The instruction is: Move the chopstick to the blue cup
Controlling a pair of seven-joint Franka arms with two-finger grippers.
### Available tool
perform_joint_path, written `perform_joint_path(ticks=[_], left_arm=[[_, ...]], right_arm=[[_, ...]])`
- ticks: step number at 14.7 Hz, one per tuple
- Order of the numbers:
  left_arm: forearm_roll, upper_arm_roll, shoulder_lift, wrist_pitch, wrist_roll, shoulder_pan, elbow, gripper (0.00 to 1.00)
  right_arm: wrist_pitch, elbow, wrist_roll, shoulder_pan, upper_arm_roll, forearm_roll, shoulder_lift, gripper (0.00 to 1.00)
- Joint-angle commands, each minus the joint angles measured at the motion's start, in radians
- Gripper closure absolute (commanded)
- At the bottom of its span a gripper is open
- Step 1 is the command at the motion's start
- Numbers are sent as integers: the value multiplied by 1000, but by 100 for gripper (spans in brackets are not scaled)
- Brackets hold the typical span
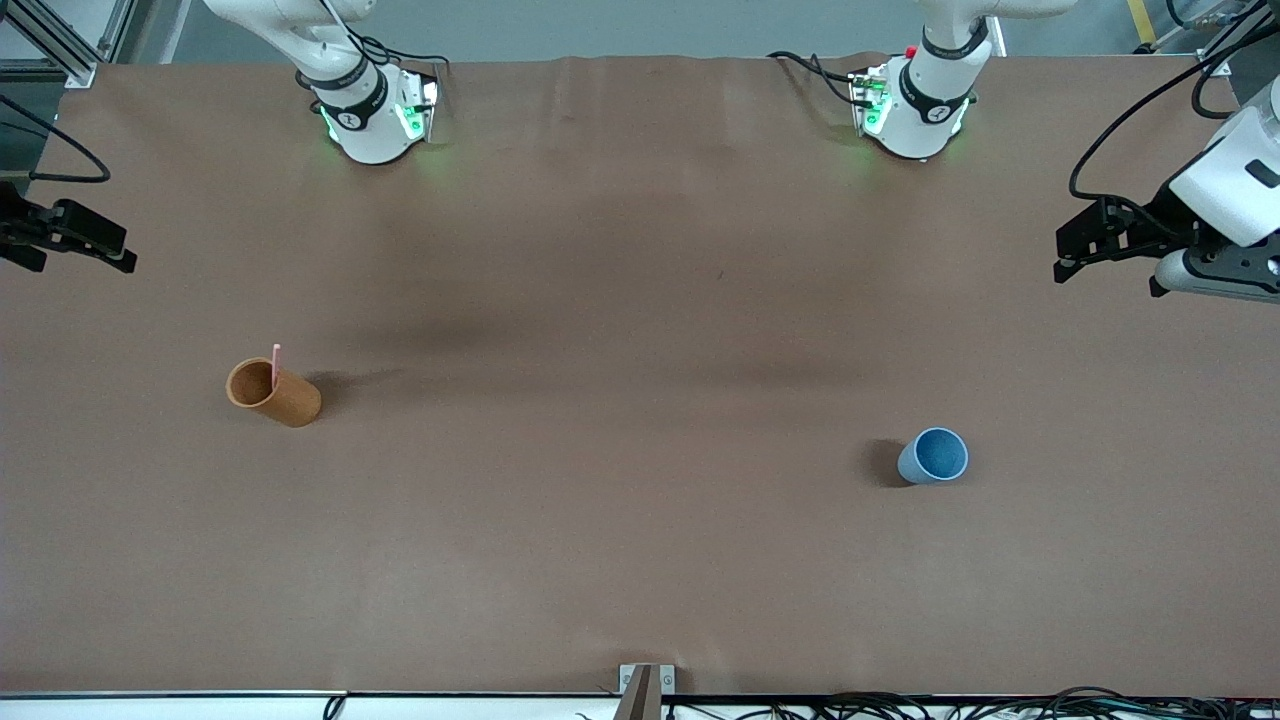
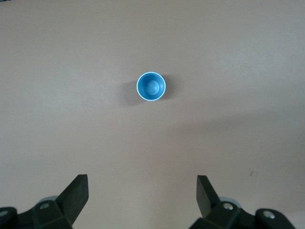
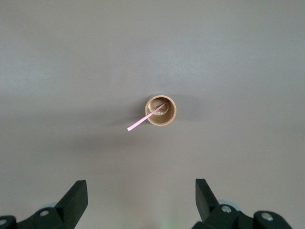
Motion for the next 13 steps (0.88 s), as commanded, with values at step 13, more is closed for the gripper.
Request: perform_joint_path(ticks=[13], left_arm=[[5,-1,228,166,61,59,6,0]], right_arm=[[131,-161,0,6,5,-10,-43,3]])
